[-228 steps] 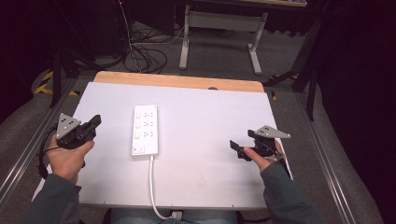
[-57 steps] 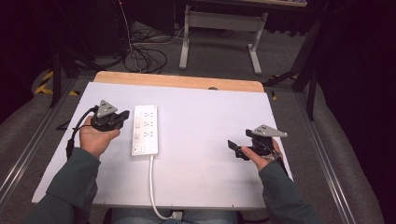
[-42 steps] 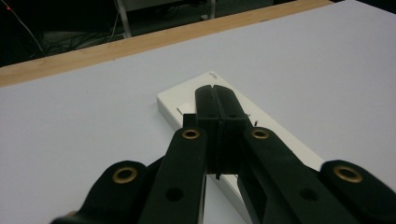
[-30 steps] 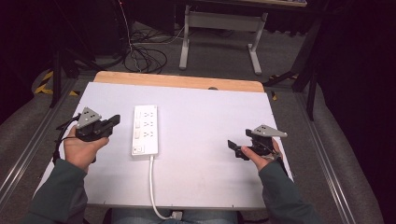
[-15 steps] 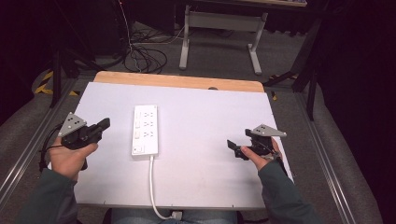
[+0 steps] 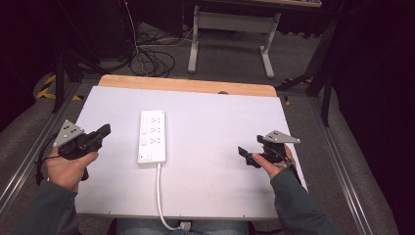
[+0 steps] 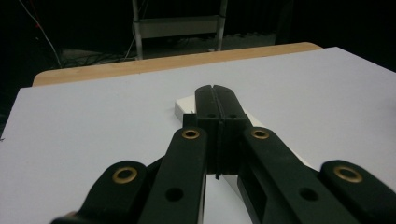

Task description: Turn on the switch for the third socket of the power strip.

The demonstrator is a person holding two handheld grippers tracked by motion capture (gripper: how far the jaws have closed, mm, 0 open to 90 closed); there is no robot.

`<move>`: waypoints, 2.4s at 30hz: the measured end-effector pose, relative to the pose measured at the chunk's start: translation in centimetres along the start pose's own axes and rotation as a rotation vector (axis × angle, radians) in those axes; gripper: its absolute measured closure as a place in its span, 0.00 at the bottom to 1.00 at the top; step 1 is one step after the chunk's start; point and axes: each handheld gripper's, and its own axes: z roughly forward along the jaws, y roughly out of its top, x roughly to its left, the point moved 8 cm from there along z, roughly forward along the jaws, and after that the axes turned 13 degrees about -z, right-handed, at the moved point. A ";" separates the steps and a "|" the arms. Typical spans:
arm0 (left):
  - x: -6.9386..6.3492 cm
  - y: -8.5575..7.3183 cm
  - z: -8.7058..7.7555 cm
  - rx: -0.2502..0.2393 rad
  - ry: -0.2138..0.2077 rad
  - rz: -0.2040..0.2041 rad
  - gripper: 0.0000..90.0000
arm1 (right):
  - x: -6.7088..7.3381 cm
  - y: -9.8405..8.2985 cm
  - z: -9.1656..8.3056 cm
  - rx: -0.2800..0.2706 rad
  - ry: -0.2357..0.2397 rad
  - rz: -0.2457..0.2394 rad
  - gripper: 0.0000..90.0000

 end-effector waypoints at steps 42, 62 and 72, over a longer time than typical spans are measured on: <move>1.0 0.4 -2.0 -0.095 0.049 -0.051 0.68 | 0.0 0.0 0.0 0.001 -0.001 0.001 0.12; 1.1 0.4 -1.8 -0.089 0.059 -0.063 0.36 | -0.1 0.0 0.1 0.001 -0.003 0.001 0.12; 1.0 0.4 -1.8 -0.090 0.064 -0.059 0.25 | 0.0 0.0 0.1 0.000 -0.002 0.001 0.12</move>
